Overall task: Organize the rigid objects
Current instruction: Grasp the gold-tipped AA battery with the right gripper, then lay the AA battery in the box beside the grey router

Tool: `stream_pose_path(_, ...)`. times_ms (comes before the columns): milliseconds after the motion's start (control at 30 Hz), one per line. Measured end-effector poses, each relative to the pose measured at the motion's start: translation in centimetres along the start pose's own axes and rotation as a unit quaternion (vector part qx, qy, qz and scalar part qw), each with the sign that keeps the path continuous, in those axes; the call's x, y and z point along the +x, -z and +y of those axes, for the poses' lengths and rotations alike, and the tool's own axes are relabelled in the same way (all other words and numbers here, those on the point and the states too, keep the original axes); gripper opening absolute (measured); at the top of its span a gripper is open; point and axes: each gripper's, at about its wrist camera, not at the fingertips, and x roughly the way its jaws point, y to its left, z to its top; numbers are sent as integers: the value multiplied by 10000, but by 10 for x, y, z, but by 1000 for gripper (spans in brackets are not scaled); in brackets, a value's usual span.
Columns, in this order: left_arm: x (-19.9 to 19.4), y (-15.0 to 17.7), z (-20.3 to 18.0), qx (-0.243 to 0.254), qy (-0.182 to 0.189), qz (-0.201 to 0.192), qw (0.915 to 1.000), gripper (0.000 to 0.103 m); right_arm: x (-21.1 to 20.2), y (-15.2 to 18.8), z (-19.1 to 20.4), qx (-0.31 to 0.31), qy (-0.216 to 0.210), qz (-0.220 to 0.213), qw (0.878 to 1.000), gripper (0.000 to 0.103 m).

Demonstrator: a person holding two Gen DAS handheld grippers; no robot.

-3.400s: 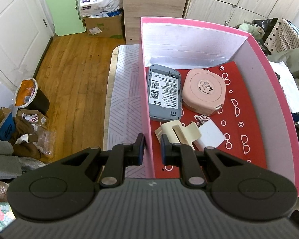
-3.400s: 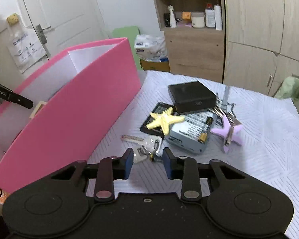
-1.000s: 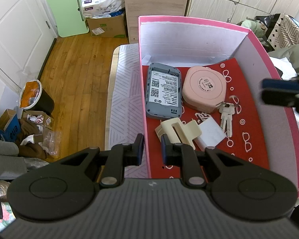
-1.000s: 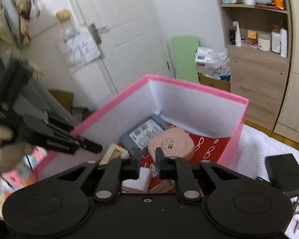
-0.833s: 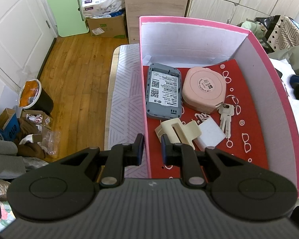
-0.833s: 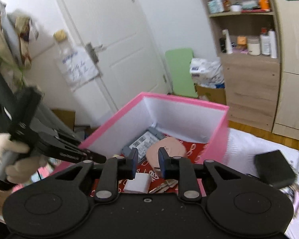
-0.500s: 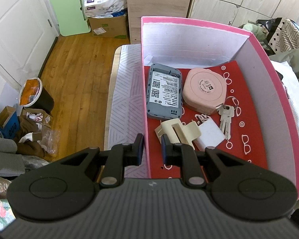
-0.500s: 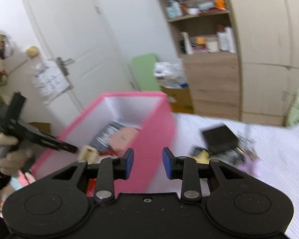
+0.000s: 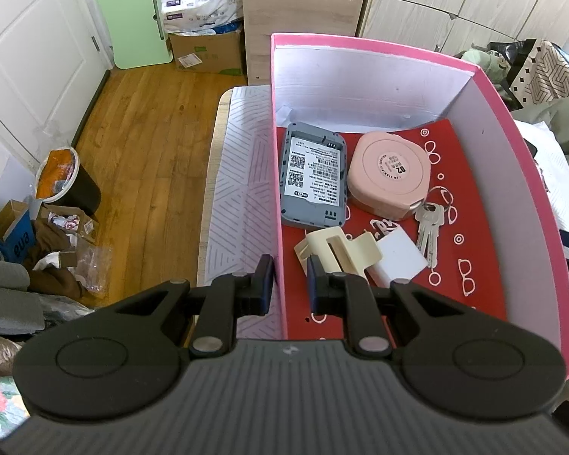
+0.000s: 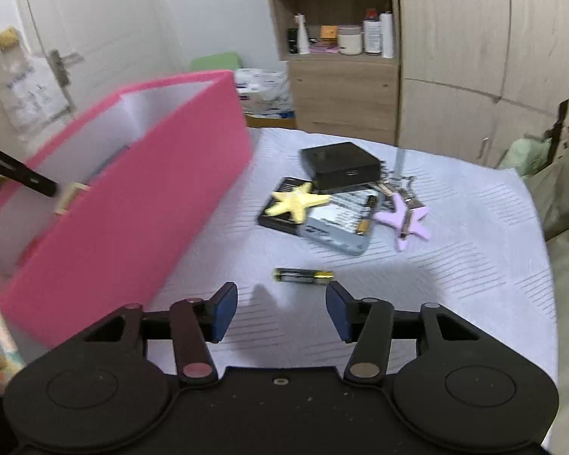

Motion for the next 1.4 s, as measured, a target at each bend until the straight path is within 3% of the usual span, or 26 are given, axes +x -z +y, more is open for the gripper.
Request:
stream_pose_path(367,0,0,1,-55,19,18,10000,16,35,-5,11,84,608,86,9981,63)
stream_pose_path(400,1,0,0,-36,4,17,10000,16,34,-4,11,102,573,65,9983,63)
stream_pose_path(433,1,0,-1,-29,0,16,10000,16,33,-3,10,111,546,13,9984,53)
stream_pose_path(467,1,0,-1,-33,5,16,10000,16,32,-4,8,105,548,-12,9984,49)
stream_pose_path(600,1,0,-1,-55,7,19,10000,16,28,-8,-1,455,226,-2,9987,49)
stream_pose_path(800,1,0,1,-143,29,-6,9999,16,-3,-35,16,172,-394,-475,9979,49)
stream_pose_path(967,-2,2,0,-46,34,-73,10000,16,-26,-75,49,-422,-1248,-913,9871,49)
stream_pose_path(1133,-2,2,-3,-17,-3,-72,10000,16,-6,-119,91,-1052,-1903,-746,9732,49)
stream_pose_path(1233,-3,2,-2,-50,28,-79,10000,16,24,-137,123,-1776,-1965,-364,9636,49)
stream_pose_path(1400,-3,2,-4,-72,-15,-87,9999,16,83,-151,174,-3148,-1703,314,9332,49)
